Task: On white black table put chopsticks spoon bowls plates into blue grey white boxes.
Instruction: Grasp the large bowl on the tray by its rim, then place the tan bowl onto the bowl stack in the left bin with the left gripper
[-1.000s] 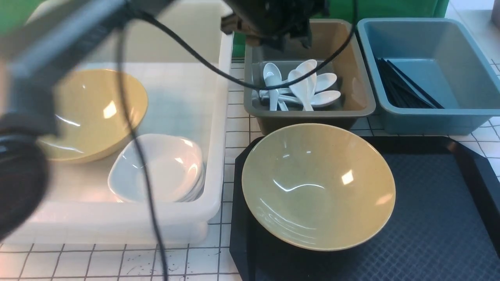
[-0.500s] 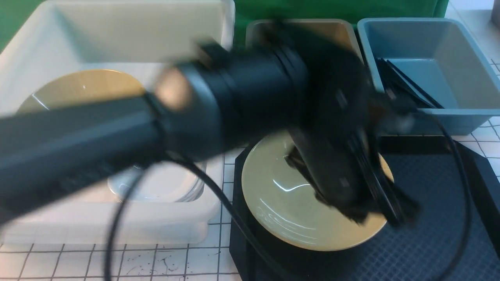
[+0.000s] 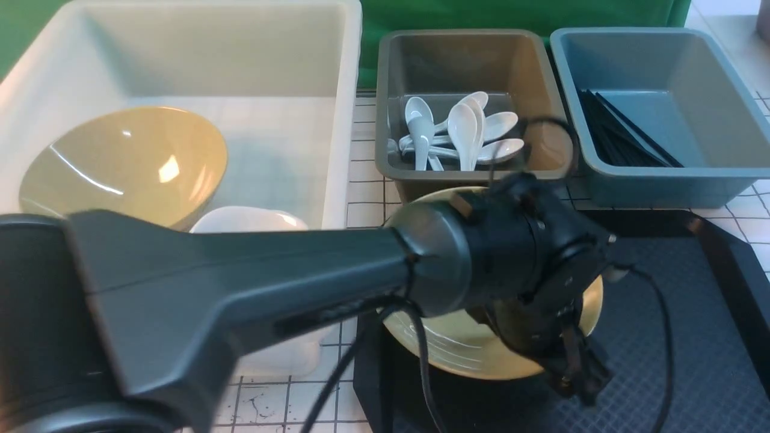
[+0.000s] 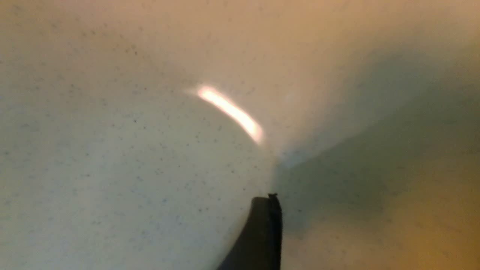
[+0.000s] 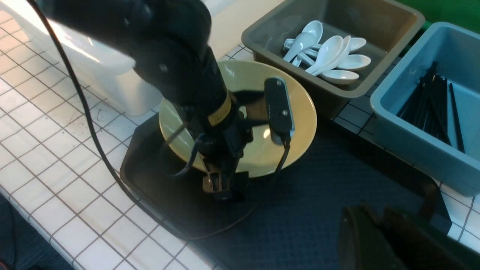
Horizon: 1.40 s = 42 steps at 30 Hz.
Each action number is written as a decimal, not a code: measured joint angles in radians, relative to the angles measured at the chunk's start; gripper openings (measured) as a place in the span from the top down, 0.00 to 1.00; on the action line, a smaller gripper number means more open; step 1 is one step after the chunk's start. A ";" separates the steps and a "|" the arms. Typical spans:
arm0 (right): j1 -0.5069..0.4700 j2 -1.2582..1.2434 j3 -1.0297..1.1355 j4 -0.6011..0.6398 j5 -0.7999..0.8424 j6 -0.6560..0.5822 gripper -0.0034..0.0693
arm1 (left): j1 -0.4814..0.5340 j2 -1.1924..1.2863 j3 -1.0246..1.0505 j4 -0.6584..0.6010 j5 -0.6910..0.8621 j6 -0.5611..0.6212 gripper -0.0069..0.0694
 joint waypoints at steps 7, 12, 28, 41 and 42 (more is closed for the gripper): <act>0.000 0.000 0.000 0.001 0.000 0.000 0.82 | -0.008 -0.034 -0.011 0.051 0.012 -0.003 0.62; 0.000 0.000 0.000 0.002 0.000 0.000 0.82 | -0.052 -0.126 -0.008 0.037 0.037 -0.009 0.85; 0.000 0.089 0.000 0.005 -0.114 -0.016 0.81 | -0.011 -0.507 -0.159 0.299 0.341 -0.109 0.89; 0.000 0.161 0.000 0.022 -0.245 -0.050 0.80 | 0.617 -0.468 -0.037 0.250 0.284 0.078 0.89; 0.000 0.161 0.000 0.022 -0.245 -0.050 0.80 | 0.636 -0.459 -0.016 0.254 0.254 0.082 0.89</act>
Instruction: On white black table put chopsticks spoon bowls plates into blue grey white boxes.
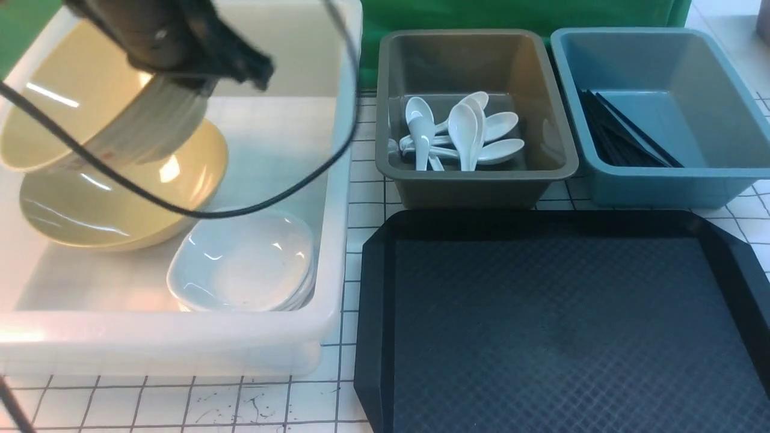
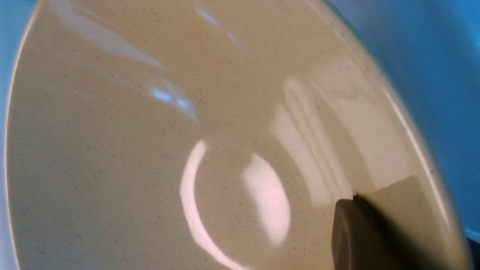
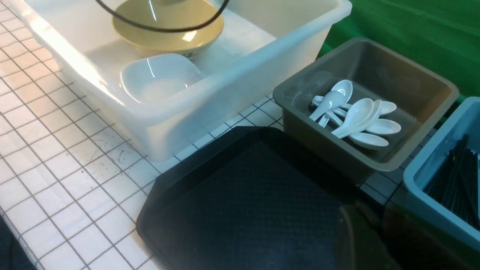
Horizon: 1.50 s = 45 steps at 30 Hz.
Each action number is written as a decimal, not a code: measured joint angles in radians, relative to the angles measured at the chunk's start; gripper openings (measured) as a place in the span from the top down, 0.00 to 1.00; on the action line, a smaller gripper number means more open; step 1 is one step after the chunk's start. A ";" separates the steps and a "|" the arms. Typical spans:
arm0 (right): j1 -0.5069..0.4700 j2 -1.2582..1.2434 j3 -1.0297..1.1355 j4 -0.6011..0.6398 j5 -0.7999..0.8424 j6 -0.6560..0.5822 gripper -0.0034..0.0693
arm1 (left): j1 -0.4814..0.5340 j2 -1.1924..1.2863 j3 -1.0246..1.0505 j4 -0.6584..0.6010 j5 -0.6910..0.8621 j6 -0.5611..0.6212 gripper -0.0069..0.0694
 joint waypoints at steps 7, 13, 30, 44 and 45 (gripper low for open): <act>0.000 -0.003 0.000 0.008 0.007 0.000 0.80 | 0.065 0.099 0.109 0.091 -0.129 0.013 0.89; 0.000 -0.003 0.000 0.015 0.030 0.000 0.80 | 0.065 0.169 0.109 0.128 -0.140 0.016 0.88; 0.000 -0.003 0.000 0.056 0.054 -0.029 0.79 | 0.051 0.095 0.109 0.002 -0.084 -0.024 0.18; 0.000 -0.003 0.000 0.062 0.178 -0.028 0.78 | -0.147 -0.608 0.343 -0.181 -0.244 -0.344 0.91; 0.000 -0.003 0.002 0.063 0.199 -0.024 0.78 | -0.151 -0.697 0.433 -0.209 -0.292 -0.361 0.91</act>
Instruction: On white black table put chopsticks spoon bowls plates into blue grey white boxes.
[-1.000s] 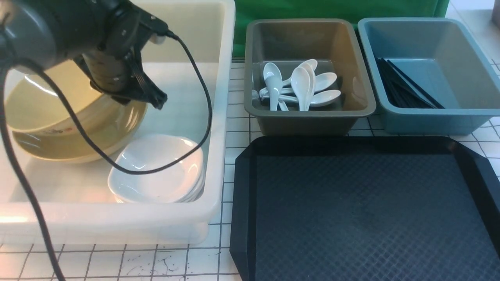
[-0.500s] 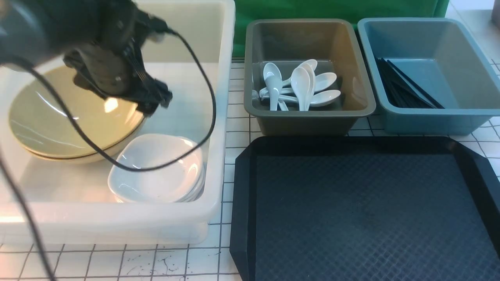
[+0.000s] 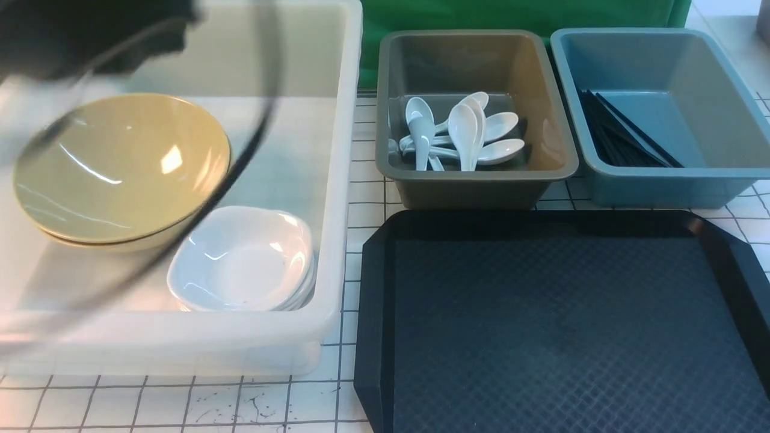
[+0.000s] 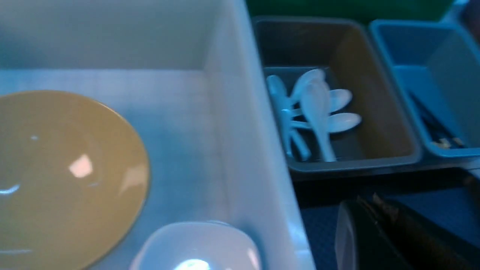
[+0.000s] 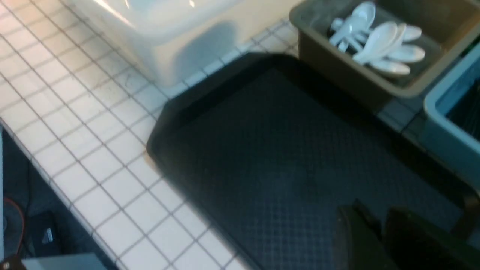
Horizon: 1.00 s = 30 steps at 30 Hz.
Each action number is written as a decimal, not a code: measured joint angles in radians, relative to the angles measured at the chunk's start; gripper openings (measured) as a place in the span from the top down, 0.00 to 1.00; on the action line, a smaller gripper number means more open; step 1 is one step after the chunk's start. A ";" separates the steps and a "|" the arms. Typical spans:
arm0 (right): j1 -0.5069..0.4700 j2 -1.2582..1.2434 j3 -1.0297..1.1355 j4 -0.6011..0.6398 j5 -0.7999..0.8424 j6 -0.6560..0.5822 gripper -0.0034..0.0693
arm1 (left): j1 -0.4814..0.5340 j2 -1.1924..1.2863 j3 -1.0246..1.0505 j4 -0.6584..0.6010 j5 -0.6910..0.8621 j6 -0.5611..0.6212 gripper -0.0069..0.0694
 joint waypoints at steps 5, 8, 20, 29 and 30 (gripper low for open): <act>0.000 -0.014 0.073 0.007 0.010 0.043 0.78 | -0.005 -0.398 0.420 -0.093 -0.241 -0.046 0.91; 0.000 -0.019 0.132 0.015 0.009 0.079 0.78 | -0.005 -0.583 0.589 -0.133 -0.346 -0.048 0.91; 0.000 -0.019 0.198 0.023 -0.071 0.182 0.92 | -0.005 -0.872 0.838 -0.160 -0.394 -0.052 0.91; 0.000 -0.019 0.198 0.023 -0.009 0.207 0.92 | -0.005 -0.875 0.914 -0.182 -0.355 -0.059 0.91; 0.000 -0.019 0.198 0.023 -0.008 0.207 0.92 | -0.005 -0.875 0.920 -0.182 -0.354 -0.060 0.91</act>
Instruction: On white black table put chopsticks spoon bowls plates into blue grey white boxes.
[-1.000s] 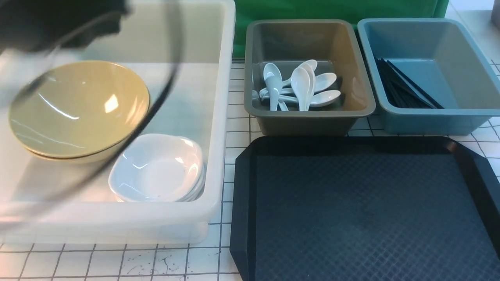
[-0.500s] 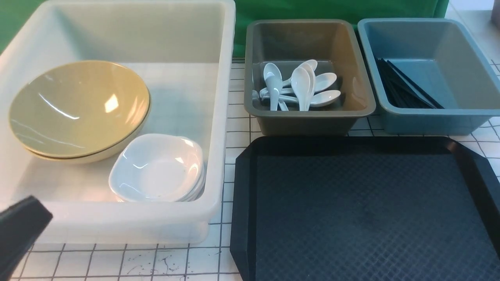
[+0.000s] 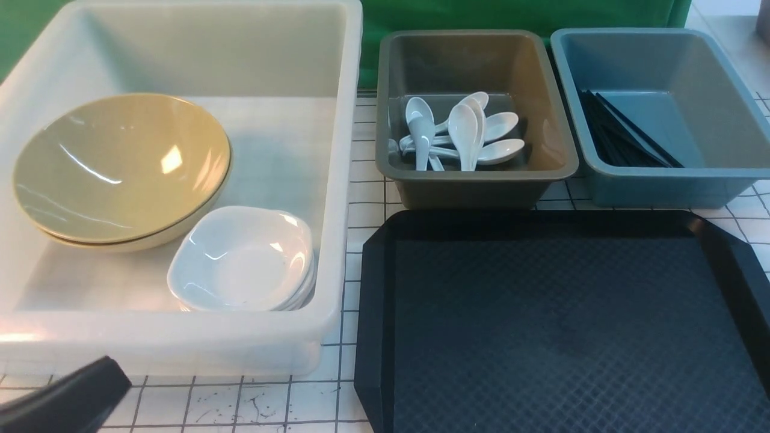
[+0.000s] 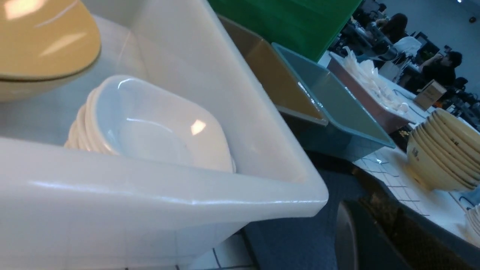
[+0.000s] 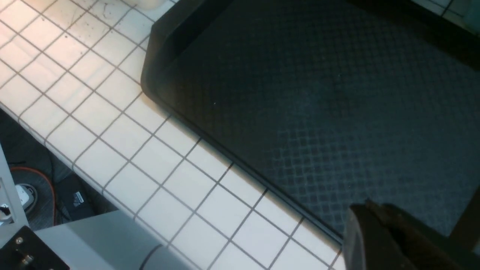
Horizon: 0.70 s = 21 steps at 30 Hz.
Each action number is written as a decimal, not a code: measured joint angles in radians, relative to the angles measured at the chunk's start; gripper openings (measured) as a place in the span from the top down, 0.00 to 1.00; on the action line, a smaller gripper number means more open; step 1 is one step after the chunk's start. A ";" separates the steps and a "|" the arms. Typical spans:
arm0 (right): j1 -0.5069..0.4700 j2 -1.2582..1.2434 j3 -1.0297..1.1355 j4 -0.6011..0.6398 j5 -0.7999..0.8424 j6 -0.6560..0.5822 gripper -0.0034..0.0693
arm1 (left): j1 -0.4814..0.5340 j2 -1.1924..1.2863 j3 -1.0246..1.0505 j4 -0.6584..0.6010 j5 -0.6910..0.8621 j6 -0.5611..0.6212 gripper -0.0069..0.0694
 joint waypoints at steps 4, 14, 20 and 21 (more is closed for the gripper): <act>0.000 0.000 0.000 0.000 0.004 0.000 0.92 | 0.000 0.000 0.038 0.000 0.001 0.000 0.91; -0.204 -0.025 0.064 -0.100 -0.071 -0.054 0.91 | 0.000 0.000 0.123 -0.004 0.005 0.000 0.91; -0.609 -0.165 0.424 0.050 -0.542 -0.192 0.92 | 0.000 0.000 0.153 -0.004 0.038 0.000 0.91; -0.681 -0.214 0.513 0.087 -0.631 -0.207 0.92 | 0.000 0.000 0.153 -0.004 0.046 0.001 0.91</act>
